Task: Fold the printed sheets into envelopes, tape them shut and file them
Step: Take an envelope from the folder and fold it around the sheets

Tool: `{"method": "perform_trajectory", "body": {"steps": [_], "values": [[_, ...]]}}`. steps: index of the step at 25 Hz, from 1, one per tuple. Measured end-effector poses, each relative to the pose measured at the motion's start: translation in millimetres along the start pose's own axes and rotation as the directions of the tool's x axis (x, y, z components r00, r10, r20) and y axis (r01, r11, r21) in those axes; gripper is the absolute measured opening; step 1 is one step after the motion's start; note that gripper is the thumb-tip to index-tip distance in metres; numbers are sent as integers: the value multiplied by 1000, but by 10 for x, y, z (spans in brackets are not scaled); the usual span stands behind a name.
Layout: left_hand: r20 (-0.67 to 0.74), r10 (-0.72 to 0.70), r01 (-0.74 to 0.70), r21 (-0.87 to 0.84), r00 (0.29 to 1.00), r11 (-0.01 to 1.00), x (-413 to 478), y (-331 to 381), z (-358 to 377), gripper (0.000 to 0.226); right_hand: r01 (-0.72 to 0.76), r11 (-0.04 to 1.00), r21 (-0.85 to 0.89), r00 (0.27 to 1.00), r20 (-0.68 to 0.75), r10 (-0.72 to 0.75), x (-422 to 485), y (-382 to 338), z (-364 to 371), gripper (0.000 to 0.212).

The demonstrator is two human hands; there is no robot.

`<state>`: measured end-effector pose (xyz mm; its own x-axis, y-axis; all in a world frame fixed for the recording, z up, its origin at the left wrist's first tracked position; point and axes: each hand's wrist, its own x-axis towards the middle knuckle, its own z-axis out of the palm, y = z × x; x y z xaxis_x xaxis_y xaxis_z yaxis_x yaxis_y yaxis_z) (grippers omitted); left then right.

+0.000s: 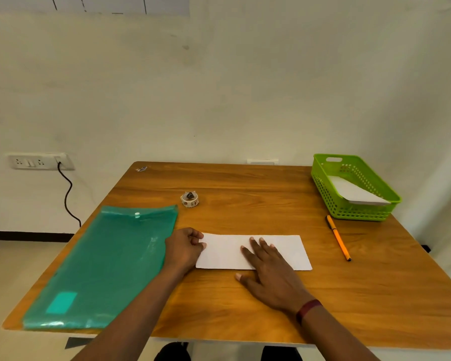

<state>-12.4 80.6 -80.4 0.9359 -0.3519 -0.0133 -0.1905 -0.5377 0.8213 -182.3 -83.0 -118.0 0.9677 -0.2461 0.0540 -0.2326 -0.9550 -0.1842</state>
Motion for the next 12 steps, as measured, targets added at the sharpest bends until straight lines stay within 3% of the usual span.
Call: {"method": "perform_trajectory", "body": {"steps": [4,7,9,12], "values": [[-73,165,-142,254,984,957,-37,21,77,36,-58,998,38,998,-20,58,27,15,19,81],[-121,343,-241,503,931,830,-142,41,202,46,-114,993,32,991,-69,116,103,15,-5,72],[41,442,-395,527,896,753,-182,86,343,48,-147,989,24,985,-85,149,189,-5,-34,65],[360,454,-578,556,815,597,-136,44,538,56,-121,993,-1,992,-30,121,284,-45,-34,63]]}}
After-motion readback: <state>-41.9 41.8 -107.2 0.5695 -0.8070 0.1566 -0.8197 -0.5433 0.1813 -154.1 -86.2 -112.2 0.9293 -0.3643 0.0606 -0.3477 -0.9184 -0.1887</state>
